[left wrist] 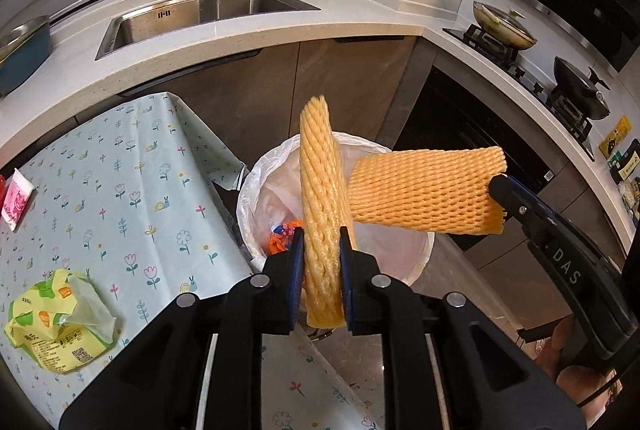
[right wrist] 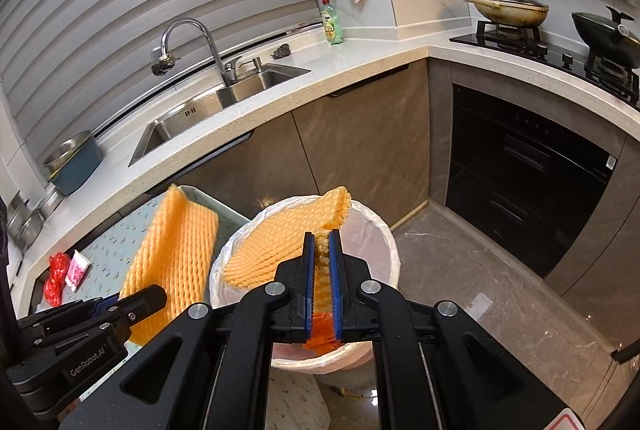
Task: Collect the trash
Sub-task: 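Carry both foam nets over the bin and open both tools to drop them, then move both open tools back over the tissue pack and clear plastic bag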
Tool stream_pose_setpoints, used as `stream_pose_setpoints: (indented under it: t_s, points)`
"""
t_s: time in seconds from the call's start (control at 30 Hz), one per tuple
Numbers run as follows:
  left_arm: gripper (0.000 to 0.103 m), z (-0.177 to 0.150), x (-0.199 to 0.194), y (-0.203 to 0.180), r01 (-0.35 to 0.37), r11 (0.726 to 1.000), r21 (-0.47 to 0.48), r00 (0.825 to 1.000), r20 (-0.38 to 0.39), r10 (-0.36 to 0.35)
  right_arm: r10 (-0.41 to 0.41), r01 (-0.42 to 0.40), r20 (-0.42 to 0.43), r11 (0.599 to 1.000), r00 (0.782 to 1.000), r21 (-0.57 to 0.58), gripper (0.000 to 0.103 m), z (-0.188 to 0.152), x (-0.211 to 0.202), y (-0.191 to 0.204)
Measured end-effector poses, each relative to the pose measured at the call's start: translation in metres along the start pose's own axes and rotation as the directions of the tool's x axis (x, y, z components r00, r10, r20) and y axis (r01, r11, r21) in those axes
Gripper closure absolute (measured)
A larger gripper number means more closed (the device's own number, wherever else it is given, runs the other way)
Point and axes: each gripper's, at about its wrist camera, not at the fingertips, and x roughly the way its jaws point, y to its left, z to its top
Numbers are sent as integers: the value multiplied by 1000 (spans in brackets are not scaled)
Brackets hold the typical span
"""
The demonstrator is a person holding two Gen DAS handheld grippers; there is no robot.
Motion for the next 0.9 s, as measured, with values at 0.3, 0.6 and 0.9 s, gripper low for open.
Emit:
stream_pose_setpoints:
  t_s: [0.3,0.6,0.9]
  points:
    - [71,3,0,10,-29,999,-27,999,20,30,-5,5,-9,1000,1000,6,95,1,8,-6]
    - [67,1,-9,27,-77,995,-67,996,46,80,14,-14,-27,1000,1000,-10,95,2,18,4]
    - [48,-1,-27,45,-150,984,-100,982,99,159,32,-33,-22,999,999,-28,72,3,21,24]
